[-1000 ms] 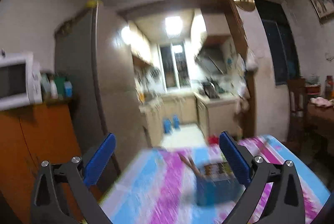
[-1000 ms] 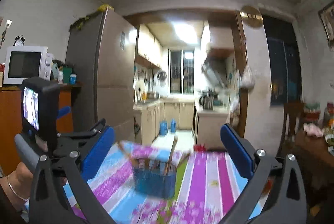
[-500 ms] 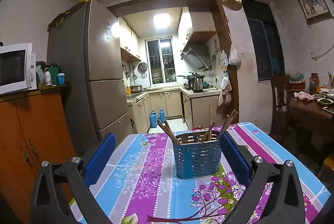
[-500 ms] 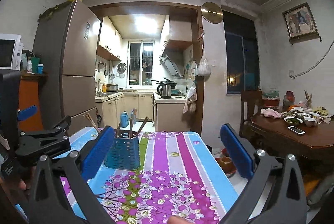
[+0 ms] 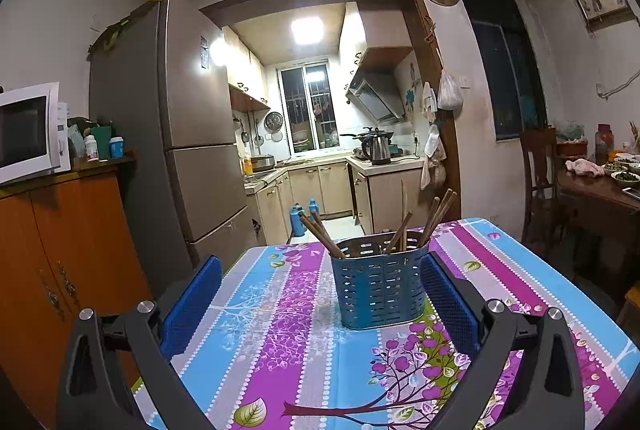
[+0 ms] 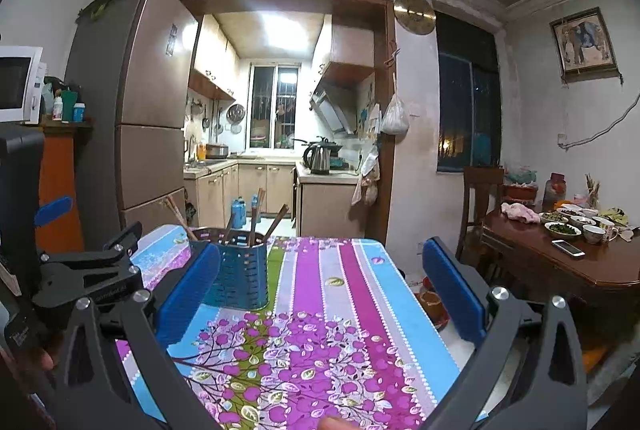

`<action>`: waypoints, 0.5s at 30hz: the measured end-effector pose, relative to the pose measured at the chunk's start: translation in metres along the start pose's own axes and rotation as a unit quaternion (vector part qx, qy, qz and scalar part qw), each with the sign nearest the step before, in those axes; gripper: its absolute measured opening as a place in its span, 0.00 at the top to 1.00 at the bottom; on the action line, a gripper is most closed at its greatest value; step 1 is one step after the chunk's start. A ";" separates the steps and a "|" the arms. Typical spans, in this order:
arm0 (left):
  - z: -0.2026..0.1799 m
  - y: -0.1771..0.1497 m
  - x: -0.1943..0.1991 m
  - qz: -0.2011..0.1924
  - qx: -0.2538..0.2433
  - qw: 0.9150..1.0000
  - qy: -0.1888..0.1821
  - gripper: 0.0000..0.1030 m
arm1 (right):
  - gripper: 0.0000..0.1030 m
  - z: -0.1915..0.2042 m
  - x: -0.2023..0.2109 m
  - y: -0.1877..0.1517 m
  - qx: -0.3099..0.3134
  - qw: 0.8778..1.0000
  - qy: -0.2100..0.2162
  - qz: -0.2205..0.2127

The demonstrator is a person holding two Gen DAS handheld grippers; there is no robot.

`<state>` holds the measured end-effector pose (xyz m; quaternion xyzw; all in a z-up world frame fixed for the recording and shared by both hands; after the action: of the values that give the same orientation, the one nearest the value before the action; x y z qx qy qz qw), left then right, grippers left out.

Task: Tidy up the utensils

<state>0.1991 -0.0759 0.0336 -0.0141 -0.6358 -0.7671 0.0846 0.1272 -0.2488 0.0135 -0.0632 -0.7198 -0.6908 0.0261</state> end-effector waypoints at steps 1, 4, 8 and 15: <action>0.000 0.000 0.000 0.001 0.000 1.000 0.000 0.04 | 0.05 0.001 0.000 0.000 0.000 1.000 0.000 0.001; 0.000 -0.001 0.000 0.002 0.000 1.000 0.001 0.04 | 0.05 0.002 0.000 0.001 0.001 1.000 0.001 0.000; -0.001 -0.002 0.000 0.004 0.000 1.000 0.002 0.04 | 0.05 0.004 0.000 0.001 0.002 1.000 0.000 -0.001; -0.001 0.000 0.001 -0.005 -0.008 1.000 0.011 0.04 | 0.05 0.005 0.000 0.005 0.004 1.000 0.000 0.000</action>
<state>0.1983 -0.0766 0.0333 -0.0031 -0.6289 -0.7724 0.0882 0.1278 -0.2435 0.0178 -0.0626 -0.7224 -0.6881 0.0265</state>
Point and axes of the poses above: each gripper's, at about its wrist camera, not at the fingertips, and x roughly against the way its jaws point, z to its left, y to its top, the point moved 8 cm from there along -x, roughly the way its jaws point, and after that the axes turned 6 degrees about y, right-handed, at the moved point
